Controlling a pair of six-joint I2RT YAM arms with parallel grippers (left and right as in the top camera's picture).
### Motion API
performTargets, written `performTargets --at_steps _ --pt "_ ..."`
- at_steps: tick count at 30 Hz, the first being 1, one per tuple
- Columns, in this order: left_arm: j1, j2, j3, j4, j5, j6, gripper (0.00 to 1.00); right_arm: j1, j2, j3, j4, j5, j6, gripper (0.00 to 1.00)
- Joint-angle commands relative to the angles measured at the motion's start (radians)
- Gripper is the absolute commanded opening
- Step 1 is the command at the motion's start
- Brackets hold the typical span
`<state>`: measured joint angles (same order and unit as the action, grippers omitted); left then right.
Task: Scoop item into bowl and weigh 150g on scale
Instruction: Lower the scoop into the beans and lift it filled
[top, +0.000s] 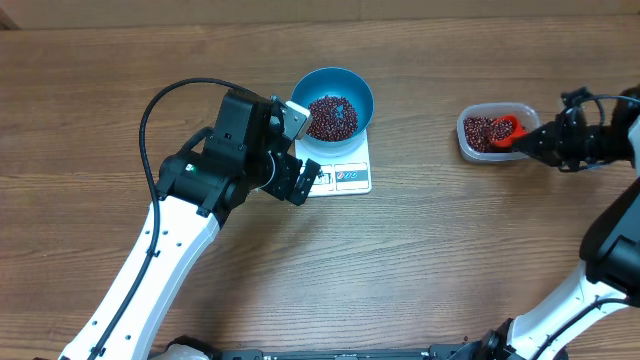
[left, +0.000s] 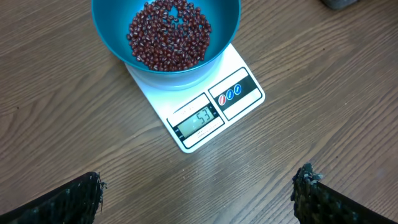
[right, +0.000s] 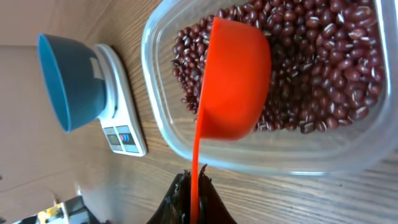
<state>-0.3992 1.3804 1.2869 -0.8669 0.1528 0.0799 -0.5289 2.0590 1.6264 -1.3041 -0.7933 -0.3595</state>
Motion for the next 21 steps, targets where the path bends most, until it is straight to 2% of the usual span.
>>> performTargets --at_steps 1,5,21 --pt "0.000 -0.006 -0.002 0.004 -0.006 -0.013 1.00 -0.012 0.008 -0.004 -0.026 -0.097 -0.081 0.04" --pt "0.000 -0.006 -0.002 0.004 -0.006 -0.013 0.99 -0.016 0.008 -0.004 -0.057 -0.135 -0.122 0.04" --pt "0.000 -0.006 -0.002 0.004 -0.006 -0.013 1.00 0.013 0.008 -0.004 -0.101 -0.321 -0.126 0.04"
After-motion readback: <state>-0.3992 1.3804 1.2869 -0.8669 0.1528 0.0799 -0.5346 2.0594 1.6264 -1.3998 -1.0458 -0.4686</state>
